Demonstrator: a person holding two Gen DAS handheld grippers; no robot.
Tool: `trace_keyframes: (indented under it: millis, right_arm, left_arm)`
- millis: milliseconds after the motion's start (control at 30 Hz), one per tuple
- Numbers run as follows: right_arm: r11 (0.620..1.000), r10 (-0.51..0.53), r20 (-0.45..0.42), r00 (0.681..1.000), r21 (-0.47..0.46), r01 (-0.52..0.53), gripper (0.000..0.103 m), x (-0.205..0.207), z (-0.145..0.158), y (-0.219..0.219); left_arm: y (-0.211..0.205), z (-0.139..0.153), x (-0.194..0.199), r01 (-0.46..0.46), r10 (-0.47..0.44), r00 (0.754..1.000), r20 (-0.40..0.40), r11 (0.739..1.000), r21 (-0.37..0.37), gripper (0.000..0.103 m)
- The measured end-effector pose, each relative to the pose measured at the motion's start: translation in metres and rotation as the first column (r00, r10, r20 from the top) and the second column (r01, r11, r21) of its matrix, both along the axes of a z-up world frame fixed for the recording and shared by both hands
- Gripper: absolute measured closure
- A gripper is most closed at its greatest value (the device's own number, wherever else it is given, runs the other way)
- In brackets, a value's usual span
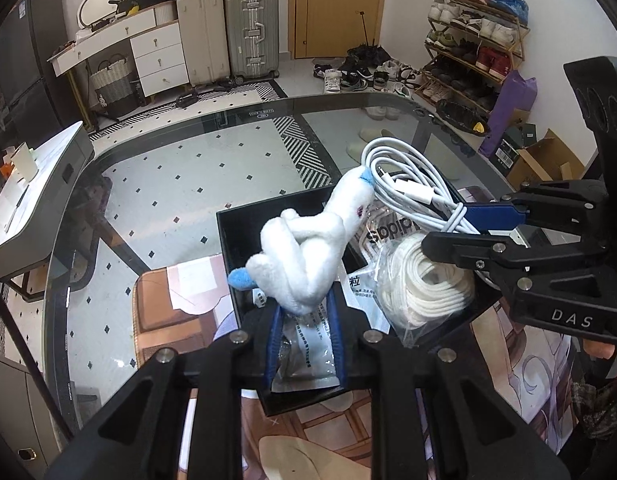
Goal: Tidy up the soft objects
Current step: 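Open both grippers to drop the cable and plush toy into the box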
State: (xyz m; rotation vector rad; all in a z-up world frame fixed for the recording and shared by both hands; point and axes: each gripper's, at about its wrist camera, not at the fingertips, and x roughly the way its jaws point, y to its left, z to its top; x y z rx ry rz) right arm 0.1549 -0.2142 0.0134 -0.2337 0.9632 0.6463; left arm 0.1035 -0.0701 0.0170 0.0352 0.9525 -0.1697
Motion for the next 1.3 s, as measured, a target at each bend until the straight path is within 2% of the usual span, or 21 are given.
trace_keyframes:
  millis: [100,200,267,300,367,400,600,667,767,800,833,967,1033,1167,1233,1300]
  right_arm:
    - [0.998,0.004,0.029,1.000,-0.055,-0.002,0.073,-0.001,-0.002,0.006]
    - [0.998,0.007,0.033,0.999,-0.064,-0.004,0.073,-0.002,-0.001,0.006]
    - [0.998,0.006,0.034,0.999,-0.059,-0.004,0.067,-0.003,0.000,0.005]
    - [0.999,0.004,0.035,0.999,-0.050,-0.002,0.064,-0.004,0.001,0.003]
    - [1.000,-0.002,0.045,0.999,-0.022,0.003,0.053,-0.007,0.006,-0.001]
    - [1.000,-0.003,0.050,0.999,-0.004,0.003,0.052,-0.010,0.009,-0.004]
    - [1.000,-0.016,0.083,0.996,0.008,0.016,0.040,-0.022,0.016,-0.013]
    - [0.999,-0.023,0.086,0.996,0.026,0.021,0.033,-0.028,0.017,-0.018]
    - [0.999,-0.032,0.091,0.995,0.045,0.028,0.025,-0.034,0.019,-0.026]
    - [0.998,-0.035,0.093,0.995,0.054,0.030,0.022,-0.037,0.019,-0.028]
    - [0.997,-0.041,0.093,0.995,0.064,0.035,0.020,-0.039,0.020,-0.031]
    - [0.993,-0.071,0.114,0.991,0.106,0.059,0.016,-0.046,0.025,-0.044]
    - [0.991,-0.086,0.151,0.985,0.117,0.068,0.012,-0.054,0.028,-0.048]
    - [0.990,-0.081,0.198,0.977,0.130,0.056,0.004,-0.067,0.033,-0.048]
    - [0.990,-0.072,0.214,0.974,0.136,0.044,0.002,-0.072,0.034,-0.046]
    - [0.989,-0.066,0.229,0.971,0.143,0.033,0.001,-0.077,0.036,-0.044]
  left_arm:
    - [-0.001,-0.002,-0.002,0.001,-0.001,1.000,-0.009,1.000,-0.005,0.084]
    - [-0.005,-0.002,-0.005,0.007,-0.007,1.000,-0.021,1.000,-0.002,0.083]
    - [-0.005,-0.001,-0.006,0.010,-0.010,1.000,-0.022,1.000,-0.005,0.080]
    - [-0.005,0.000,-0.007,0.011,-0.011,1.000,-0.020,1.000,-0.009,0.075]
    - [-0.005,0.003,-0.010,0.009,-0.009,1.000,-0.014,1.000,-0.014,0.063]
    - [-0.003,0.004,-0.012,0.006,-0.006,1.000,-0.011,1.000,-0.015,0.056]
    - [-0.001,0.013,-0.022,0.009,-0.009,1.000,0.004,1.000,-0.011,0.051]
    - [0.000,0.015,-0.026,0.010,-0.010,1.000,0.010,1.000,-0.021,0.051]
    - [0.001,0.018,-0.035,0.006,-0.006,1.000,0.026,1.000,-0.025,0.040]
    - [0.002,0.019,-0.037,0.003,-0.002,0.999,0.035,1.000,-0.024,0.031]
    - [0.003,0.020,-0.040,0.002,0.000,0.999,0.044,1.000,-0.030,0.028]
    - [0.011,0.024,-0.052,-0.015,0.017,0.997,0.071,0.999,-0.029,0.026]
    - [0.017,0.027,-0.059,-0.029,0.032,0.995,0.099,0.999,-0.027,0.010]
    - [0.030,0.034,-0.072,-0.055,0.064,0.986,0.151,0.996,-0.064,0.005]
    - [0.035,0.036,-0.077,-0.060,0.071,0.981,0.178,0.996,-0.065,0.000]
    - [0.040,0.038,-0.082,-0.065,0.076,0.976,0.202,0.996,-0.061,0.000]
